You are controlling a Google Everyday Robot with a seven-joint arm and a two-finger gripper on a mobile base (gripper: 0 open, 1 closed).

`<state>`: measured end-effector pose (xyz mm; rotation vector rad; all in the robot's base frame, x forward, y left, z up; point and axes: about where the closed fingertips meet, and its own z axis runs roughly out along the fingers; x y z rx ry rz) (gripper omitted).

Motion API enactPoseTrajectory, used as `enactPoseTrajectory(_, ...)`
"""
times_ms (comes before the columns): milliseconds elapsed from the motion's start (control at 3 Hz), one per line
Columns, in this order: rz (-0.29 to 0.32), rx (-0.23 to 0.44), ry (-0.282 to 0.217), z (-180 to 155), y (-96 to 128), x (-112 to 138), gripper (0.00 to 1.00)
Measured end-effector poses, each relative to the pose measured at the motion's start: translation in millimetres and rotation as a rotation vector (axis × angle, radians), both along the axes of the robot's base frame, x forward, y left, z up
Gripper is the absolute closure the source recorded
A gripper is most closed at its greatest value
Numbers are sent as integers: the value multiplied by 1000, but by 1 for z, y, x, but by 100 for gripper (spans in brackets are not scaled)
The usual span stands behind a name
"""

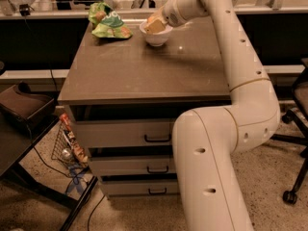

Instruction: Place orange into white bowl

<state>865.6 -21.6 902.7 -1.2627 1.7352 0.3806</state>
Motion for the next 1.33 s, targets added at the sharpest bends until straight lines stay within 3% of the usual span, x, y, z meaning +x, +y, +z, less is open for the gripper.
enactPoseTrajectory(333, -9, 8, -22, -7, 14, 13, 100)
enactPoseTrajectory(667, -47, 18, -39, -7, 9, 24, 100)
enactPoseTrajectory(1000, -71, 33, -40, -3, 6, 27, 100)
enactPoseTrajectory(1333, -74, 91, -19, -2, 4, 25, 100)
